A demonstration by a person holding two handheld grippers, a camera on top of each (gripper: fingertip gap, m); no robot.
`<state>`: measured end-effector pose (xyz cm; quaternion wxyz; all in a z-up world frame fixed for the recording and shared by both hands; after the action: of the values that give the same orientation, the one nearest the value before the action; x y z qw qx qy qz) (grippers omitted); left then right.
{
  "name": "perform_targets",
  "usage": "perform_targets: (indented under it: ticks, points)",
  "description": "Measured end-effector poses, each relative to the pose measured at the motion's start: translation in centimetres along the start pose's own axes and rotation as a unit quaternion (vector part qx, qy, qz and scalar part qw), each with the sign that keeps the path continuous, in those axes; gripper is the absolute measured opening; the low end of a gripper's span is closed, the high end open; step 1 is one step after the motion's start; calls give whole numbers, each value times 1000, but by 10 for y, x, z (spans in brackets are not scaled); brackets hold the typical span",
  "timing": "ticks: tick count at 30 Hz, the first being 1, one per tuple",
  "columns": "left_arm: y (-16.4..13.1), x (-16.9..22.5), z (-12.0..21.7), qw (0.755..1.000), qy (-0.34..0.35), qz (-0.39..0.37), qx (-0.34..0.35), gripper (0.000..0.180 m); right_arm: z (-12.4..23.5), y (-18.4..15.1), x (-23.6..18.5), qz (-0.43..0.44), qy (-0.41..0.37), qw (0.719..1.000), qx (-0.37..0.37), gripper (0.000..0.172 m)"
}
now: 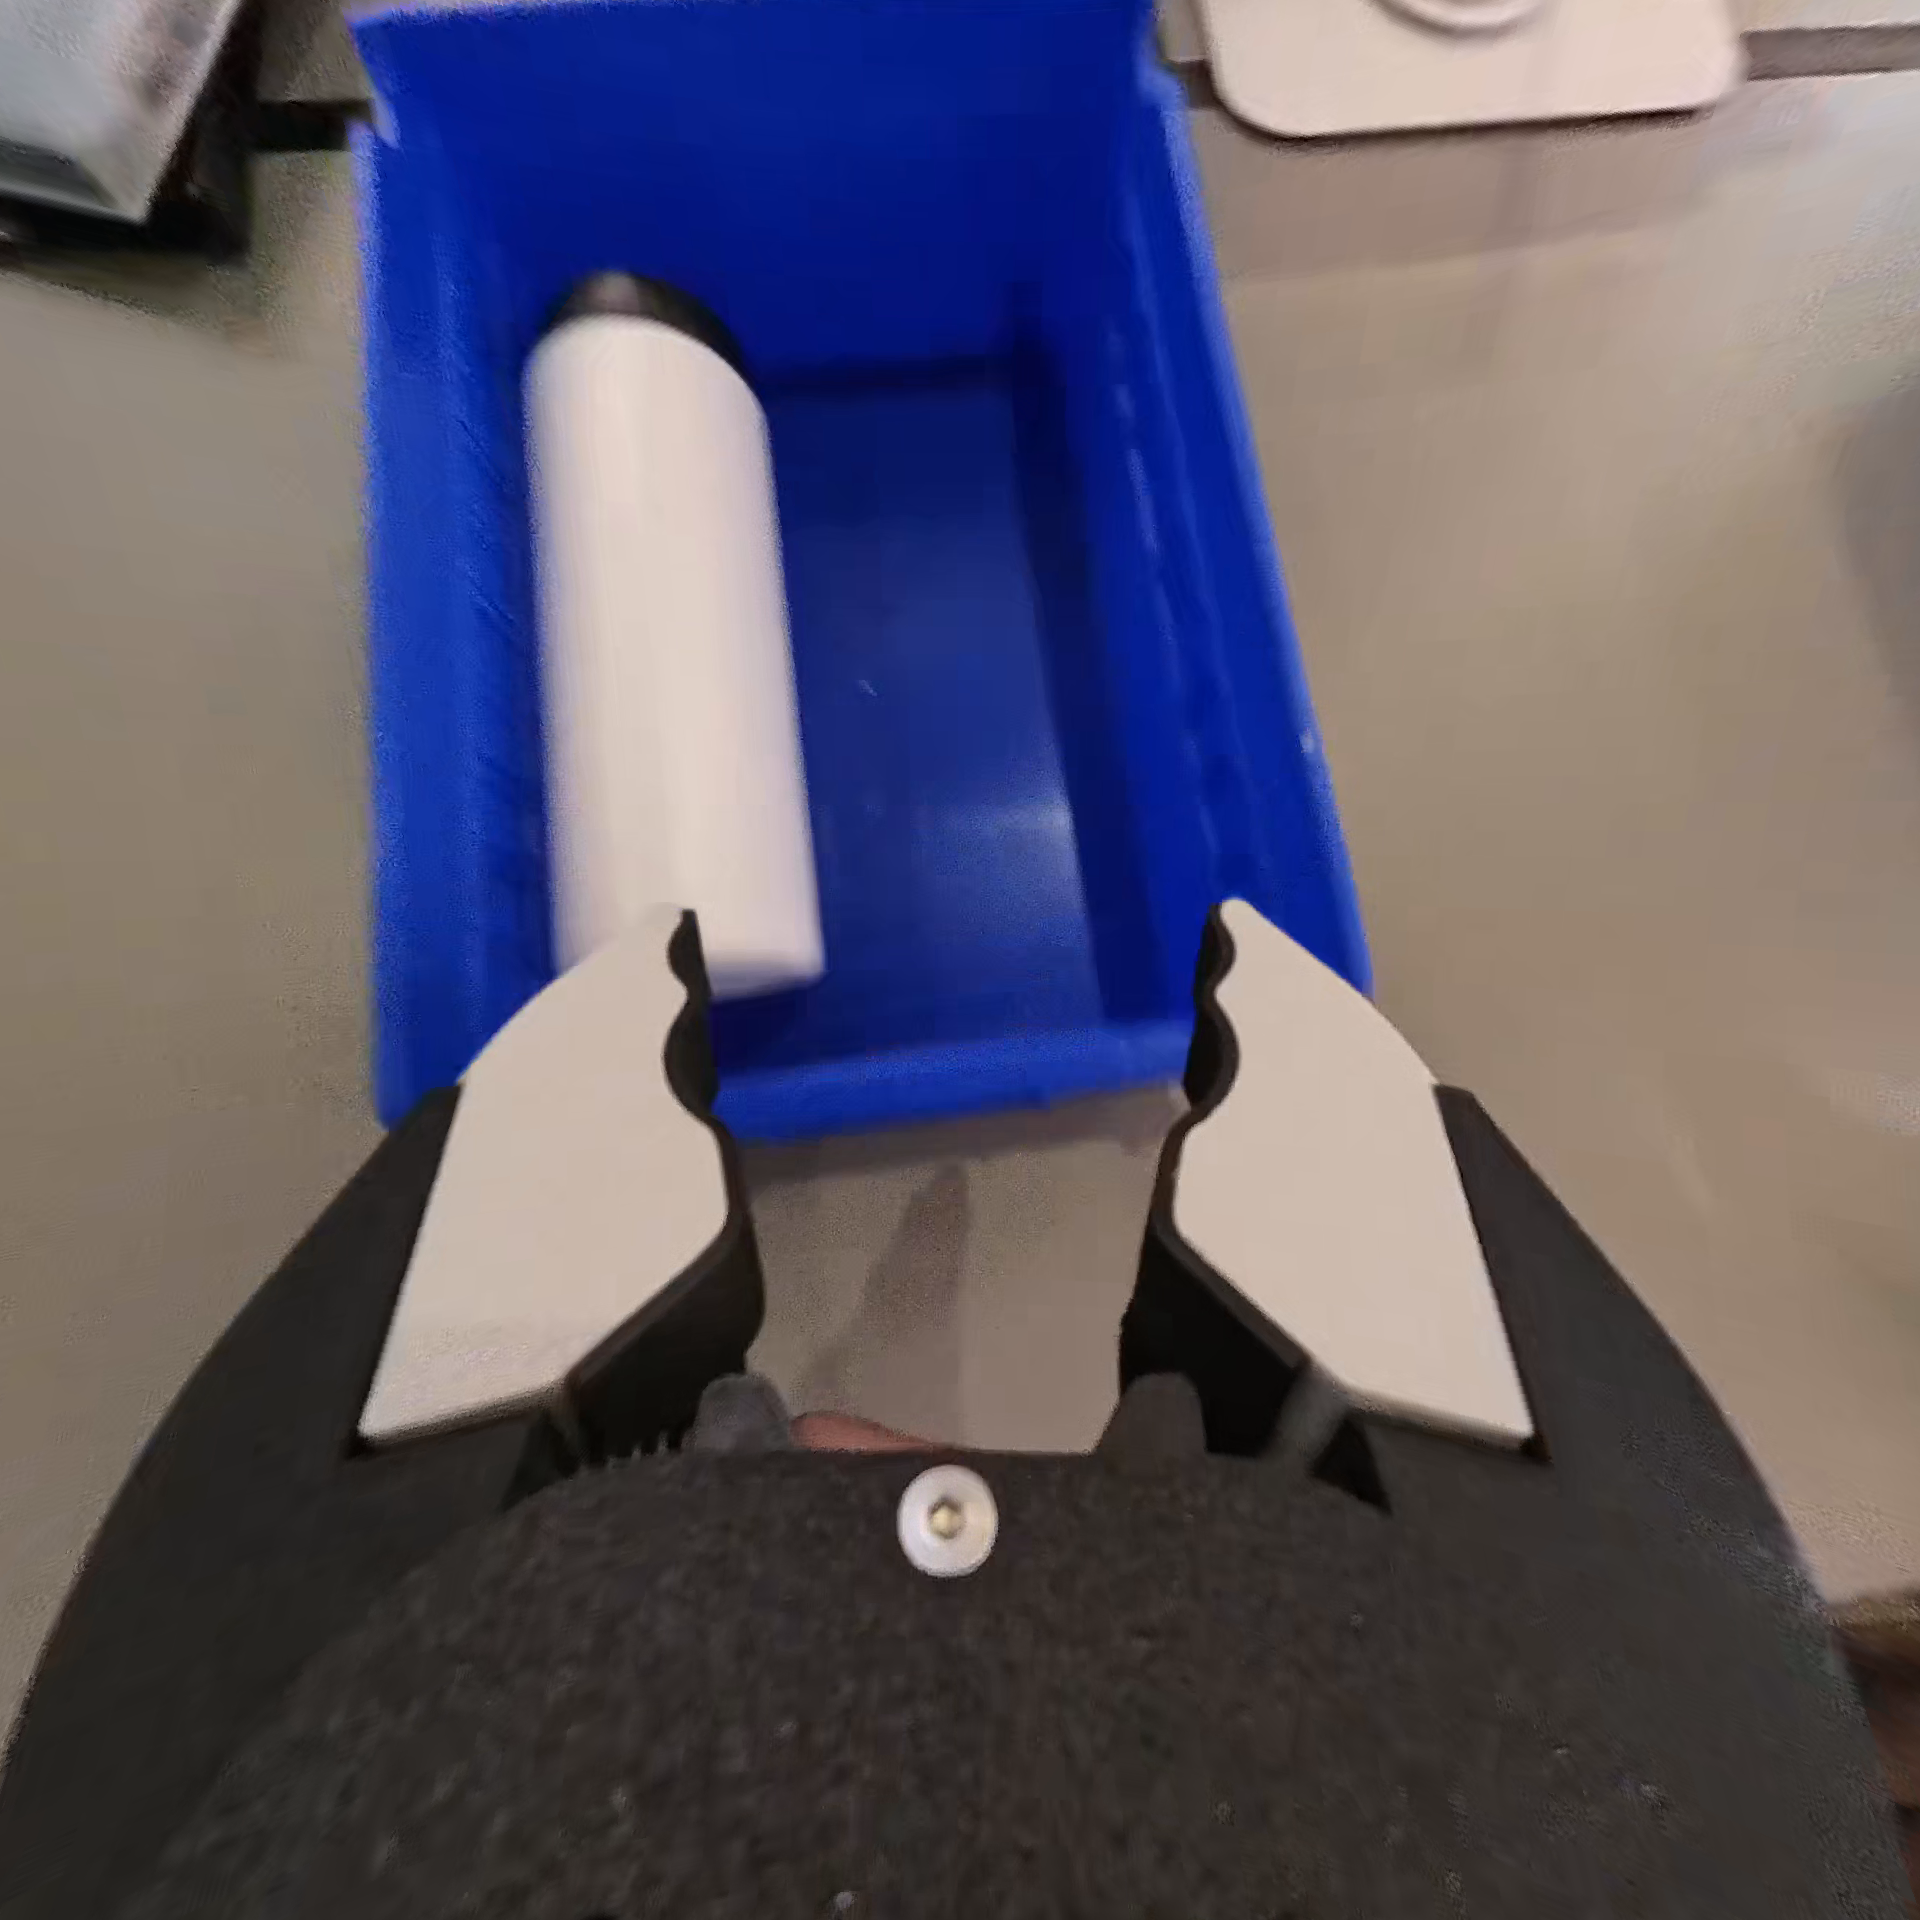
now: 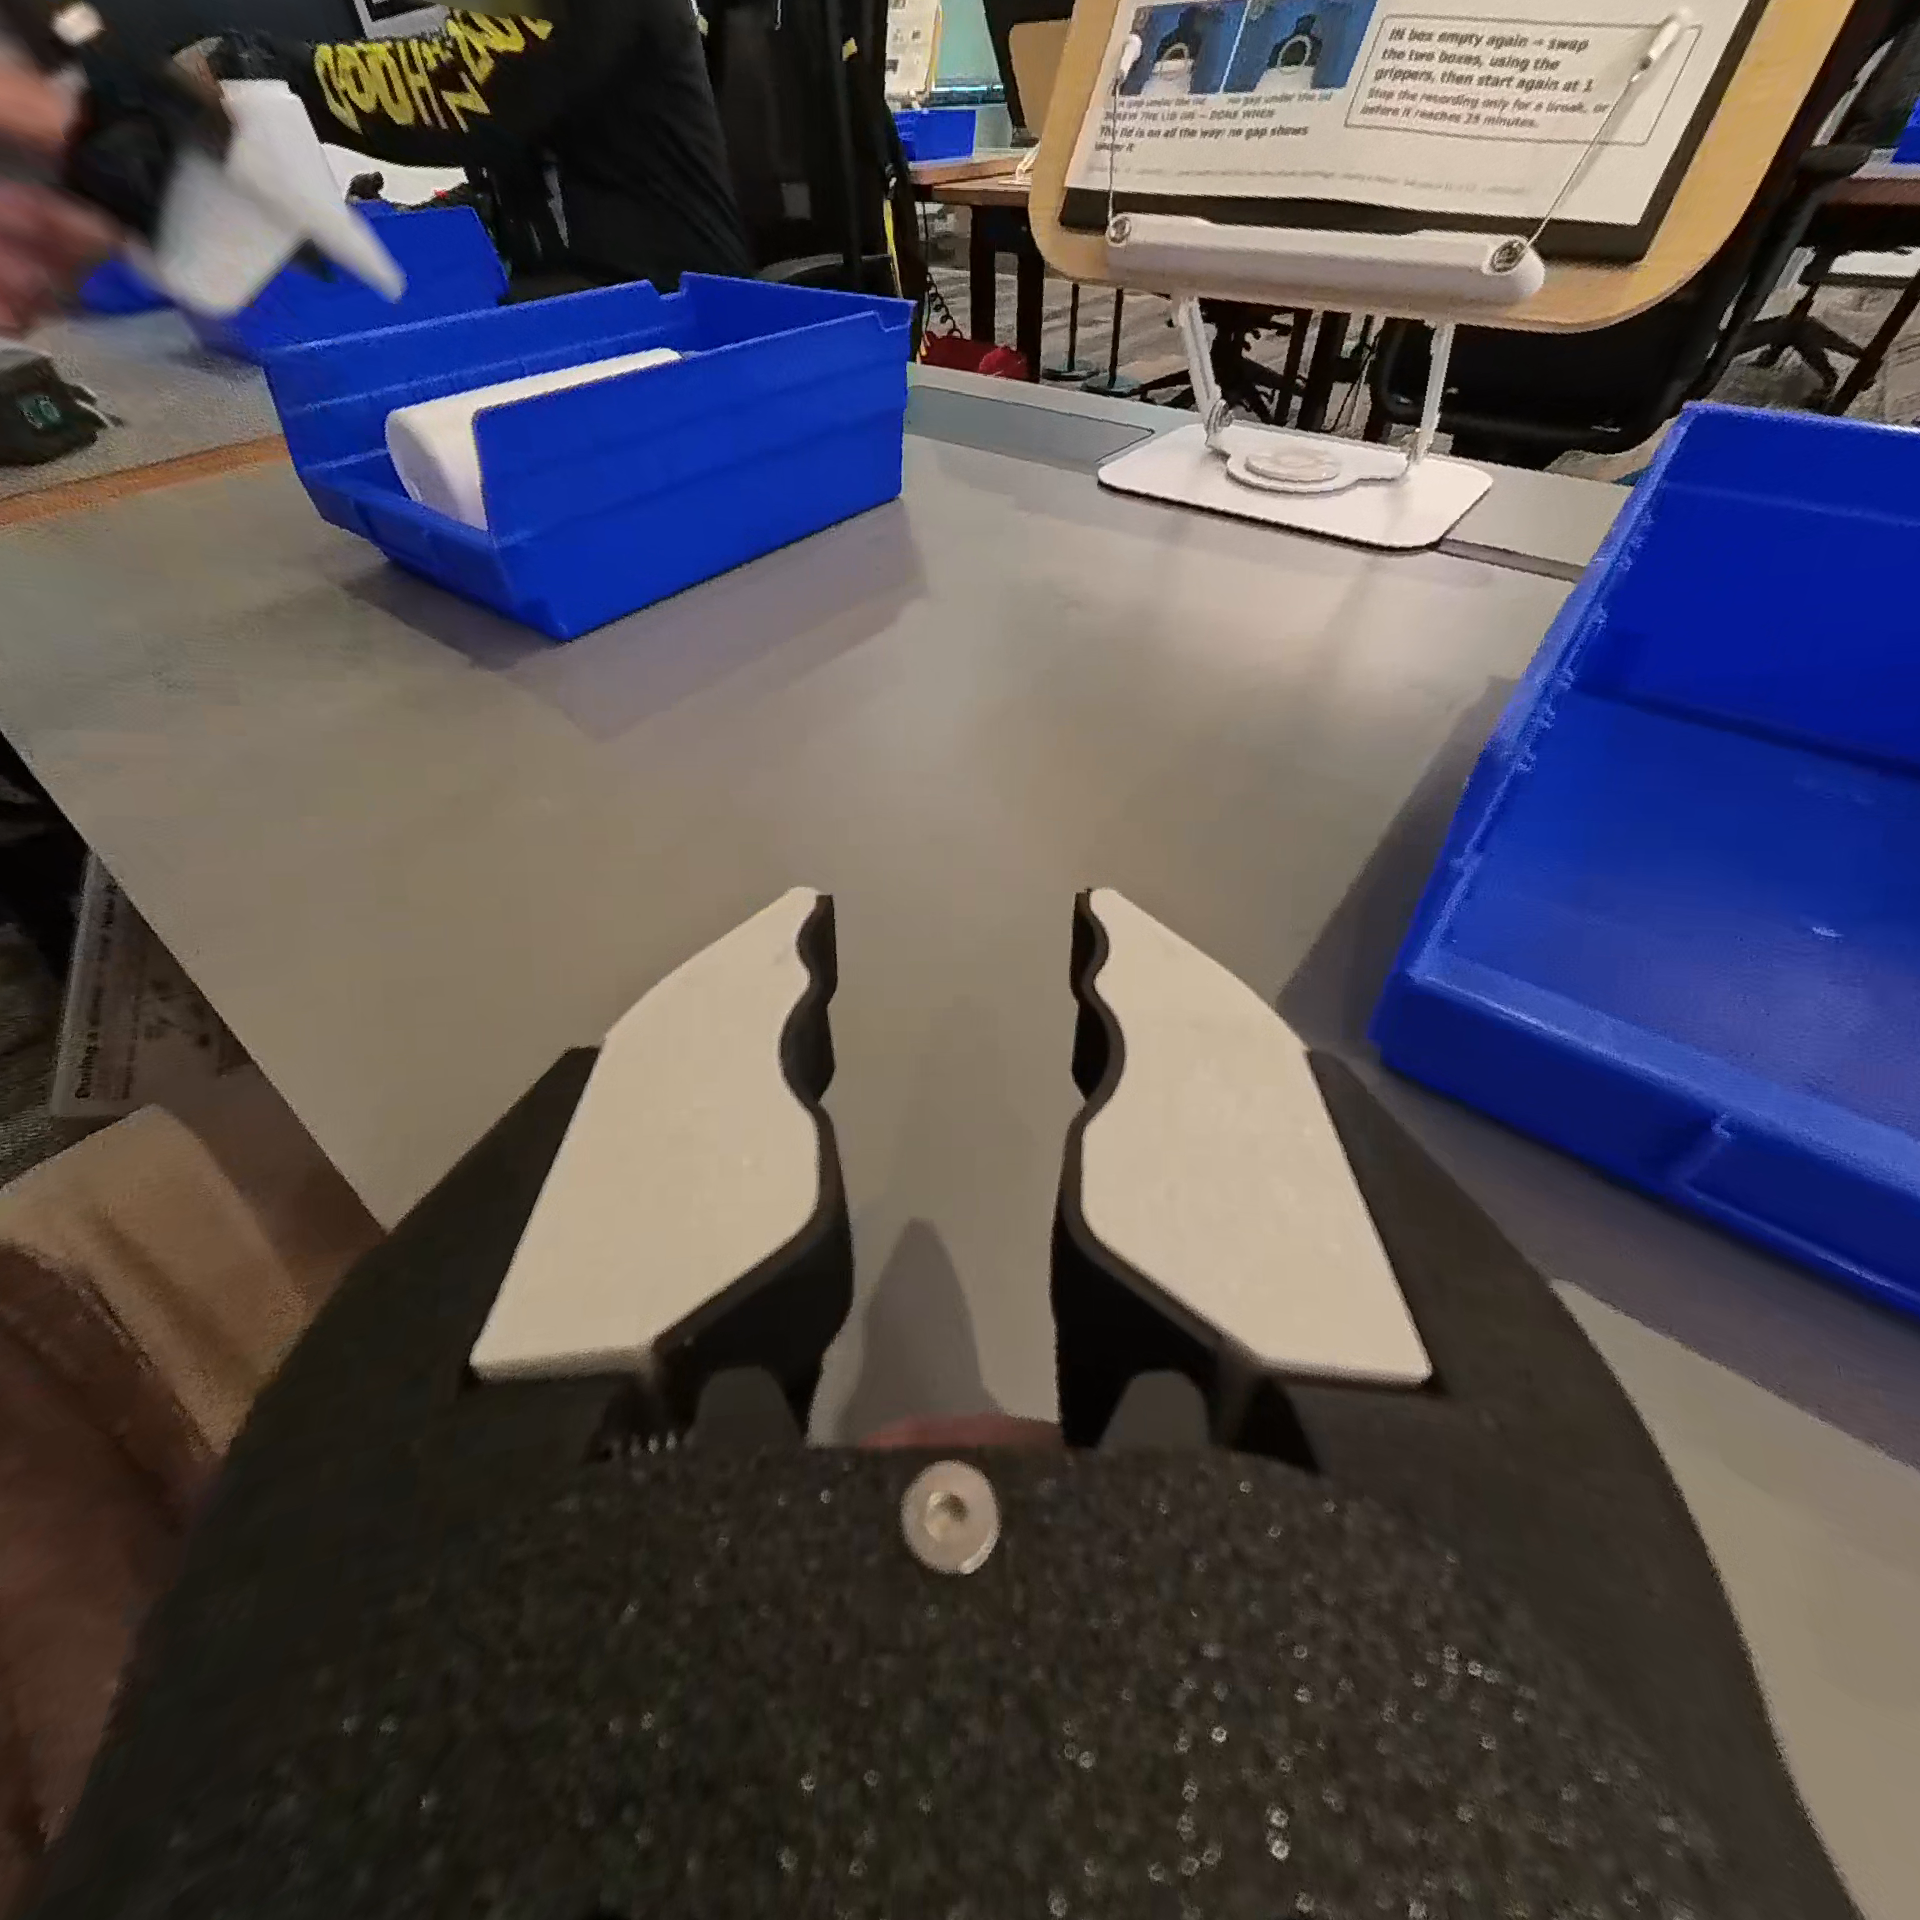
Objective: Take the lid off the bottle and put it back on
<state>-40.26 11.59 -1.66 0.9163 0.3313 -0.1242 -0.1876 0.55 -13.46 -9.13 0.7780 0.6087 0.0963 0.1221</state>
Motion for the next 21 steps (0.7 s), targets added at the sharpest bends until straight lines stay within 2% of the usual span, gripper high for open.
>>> perform_targets:
  ticks: [3,6,9,12,15,18,21]
  points:
    - [51,-29,-45,995,31,18,-92,90,0,0,5,-2,-4,1000,1,43]
    - [69,-49,-92,981,56,27,-185,90,-2,-3,9,-19,2,1000,-4,43]
    - [70,-67,-129,967,81,44,-239,88,-2,-5,13,-24,2,1000,-10,43]
    - [62,-81,-152,956,99,58,-269,90,0,-8,17,-29,0,999,-14,43]
    - [53,-77,-166,951,66,62,-295,84,2,-9,22,-45,1,999,-13,43]
    - [45,-74,-174,949,51,52,-305,92,3,-9,26,-68,6,998,-10,43]
    - [44,-70,-173,951,34,15,-308,92,2,-9,27,-89,16,996,-8,42]
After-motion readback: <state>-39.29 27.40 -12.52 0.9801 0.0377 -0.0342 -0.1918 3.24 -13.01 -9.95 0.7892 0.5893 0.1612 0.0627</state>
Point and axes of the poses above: each gripper's, where its closed fingertips meet, z back along the fingers, y out of its top, x = y × z across the jaws, the point moved 6 cm from there along z, back along the fingers, and after that the axes turned 6 degrees about -y, right-handed, at the moved point
